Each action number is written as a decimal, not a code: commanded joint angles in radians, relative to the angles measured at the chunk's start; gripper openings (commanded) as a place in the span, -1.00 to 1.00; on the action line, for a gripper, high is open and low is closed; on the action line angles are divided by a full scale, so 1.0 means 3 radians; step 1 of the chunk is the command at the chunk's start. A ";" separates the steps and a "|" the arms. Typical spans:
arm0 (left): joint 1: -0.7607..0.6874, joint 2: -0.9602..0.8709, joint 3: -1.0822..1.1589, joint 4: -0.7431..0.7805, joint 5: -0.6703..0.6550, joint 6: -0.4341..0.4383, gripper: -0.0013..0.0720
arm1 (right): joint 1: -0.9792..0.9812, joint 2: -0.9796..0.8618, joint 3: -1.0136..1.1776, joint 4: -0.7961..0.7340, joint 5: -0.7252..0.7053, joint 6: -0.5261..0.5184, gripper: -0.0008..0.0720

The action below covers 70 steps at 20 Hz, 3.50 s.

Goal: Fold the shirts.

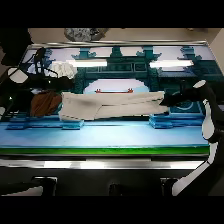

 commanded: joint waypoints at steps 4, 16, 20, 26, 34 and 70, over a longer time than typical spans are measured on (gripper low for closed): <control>-0.0547 -0.0340 -0.0001 -0.0336 0.0003 -0.0045 -0.85 | 0.0037 0.0557 -0.0009 0.0256 0.0201 -0.0186 -0.86; -0.1611 -0.1637 0.0388 -0.1979 0.0985 -0.0174 -0.91 | 0.0037 0.2172 -0.0009 0.0258 0.0998 -0.0223 -0.86; -0.1816 -0.2113 0.0809 -0.2628 0.0991 -0.0172 -0.91 | 0.0037 0.2412 -0.0009 0.0360 0.1053 -0.0219 -0.86; -0.1968 -0.2436 0.1102 -0.3035 0.0903 -0.0135 -0.91 | 0.0038 0.2433 -0.0009 0.0328 0.0879 -0.0319 -0.85; -0.1099 -0.0736 0.1100 -0.0693 0.0690 -0.0360 -0.92 | 0.0977 0.2005 -0.0009 0.0436 0.0056 -0.0492 -0.85; 0.0276 0.0679 0.0708 0.0014 0.0098 -0.0258 -0.90 | 0.0855 0.0721 -0.1588 0.1169 -0.0731 -0.0277 0.21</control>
